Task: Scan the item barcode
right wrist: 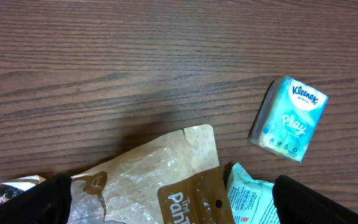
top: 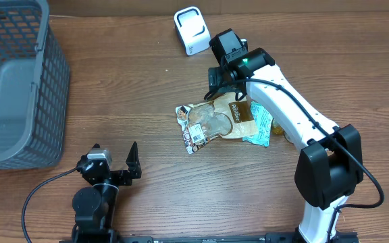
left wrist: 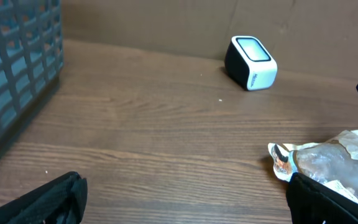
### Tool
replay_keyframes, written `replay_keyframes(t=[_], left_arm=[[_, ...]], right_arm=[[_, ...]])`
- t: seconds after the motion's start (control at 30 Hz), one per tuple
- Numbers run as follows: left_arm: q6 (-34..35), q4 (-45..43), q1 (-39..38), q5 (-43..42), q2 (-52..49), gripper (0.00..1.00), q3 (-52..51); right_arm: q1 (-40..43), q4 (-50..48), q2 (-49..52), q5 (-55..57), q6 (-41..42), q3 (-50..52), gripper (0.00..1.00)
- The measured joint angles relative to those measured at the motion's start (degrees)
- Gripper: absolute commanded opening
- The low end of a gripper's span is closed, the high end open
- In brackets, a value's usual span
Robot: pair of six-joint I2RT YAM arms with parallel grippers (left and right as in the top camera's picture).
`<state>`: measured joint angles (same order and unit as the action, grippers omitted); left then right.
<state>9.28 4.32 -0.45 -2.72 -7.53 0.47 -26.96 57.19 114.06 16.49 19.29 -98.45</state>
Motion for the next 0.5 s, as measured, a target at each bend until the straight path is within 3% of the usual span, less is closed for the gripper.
replay_keyframes(t=[0.5], left_arm=[[-2.3,0.0,0.0,0.2,6.3,1.0,0.0]], right_arm=[[0.0,0.0,0.0,0.0,0.0,0.0,1.0]])
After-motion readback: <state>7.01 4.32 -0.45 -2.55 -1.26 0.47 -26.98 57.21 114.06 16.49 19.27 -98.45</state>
